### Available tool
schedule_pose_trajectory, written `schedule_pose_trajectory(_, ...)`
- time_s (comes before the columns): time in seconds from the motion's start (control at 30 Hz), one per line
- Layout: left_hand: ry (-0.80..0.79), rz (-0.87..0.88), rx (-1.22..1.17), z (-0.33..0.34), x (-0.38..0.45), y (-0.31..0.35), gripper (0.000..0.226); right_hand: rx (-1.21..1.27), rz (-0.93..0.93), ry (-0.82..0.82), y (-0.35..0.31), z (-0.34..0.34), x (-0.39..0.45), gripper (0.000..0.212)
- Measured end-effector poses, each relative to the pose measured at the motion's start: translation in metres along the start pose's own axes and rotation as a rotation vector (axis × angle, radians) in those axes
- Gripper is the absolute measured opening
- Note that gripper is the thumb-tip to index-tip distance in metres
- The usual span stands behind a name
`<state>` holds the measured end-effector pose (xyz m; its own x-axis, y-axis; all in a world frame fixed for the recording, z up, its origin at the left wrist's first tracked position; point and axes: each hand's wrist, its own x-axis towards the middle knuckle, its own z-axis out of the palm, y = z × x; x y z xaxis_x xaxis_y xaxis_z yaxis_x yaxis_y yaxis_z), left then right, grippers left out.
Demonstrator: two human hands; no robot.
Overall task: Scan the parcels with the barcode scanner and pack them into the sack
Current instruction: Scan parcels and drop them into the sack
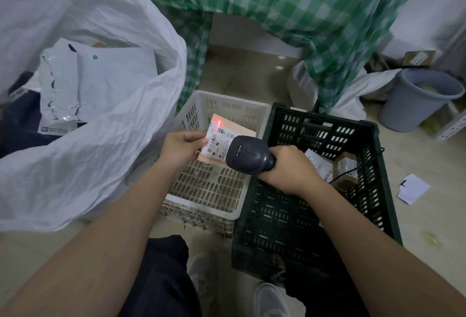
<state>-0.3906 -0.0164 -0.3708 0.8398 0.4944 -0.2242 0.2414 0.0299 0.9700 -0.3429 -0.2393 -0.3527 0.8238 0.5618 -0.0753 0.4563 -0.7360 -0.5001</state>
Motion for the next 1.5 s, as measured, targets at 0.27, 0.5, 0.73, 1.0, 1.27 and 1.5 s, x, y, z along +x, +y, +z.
schedule_pose_trajectory(0.27, 0.021, 0.005, 0.047, -0.003, 0.001, -0.002, 0.026, 0.028, 0.03, 0.011, 0.0, -0.001, -0.002, 0.029)
schedule_pose_trajectory(0.5, 0.034, 0.038, 0.037, -0.004, -0.003, 0.001, 0.024, 0.16, 0.043, 0.076, 0.002, 0.003, -0.002, 0.023)
schedule_pose_trajectory(0.73, 0.165, 0.177, 0.016, -0.023, -0.03, 0.024, 0.017, 0.539, 0.164, 0.357, -0.021, -0.005, 0.008, 0.021)
schedule_pose_trajectory(1.0, 0.484, 0.339, 0.002, -0.121, -0.092, 0.054, 0.014, 0.782, 0.002, 0.41, -0.122, 0.005, 0.007, 0.022)
schedule_pose_trajectory(1.27, 0.803, 0.408, 0.021, -0.232, -0.128, 0.085, 0.013, 0.721, -0.043, 0.293, -0.2, 0.022, 0.019, 0.021)
schedule_pose_trajectory(1.5, 0.882, 0.46, 0.387, -0.292, -0.086, 0.127, 0.02, 0.603, -0.064, 0.289, -0.256, 0.009, 0.06, 0.02)
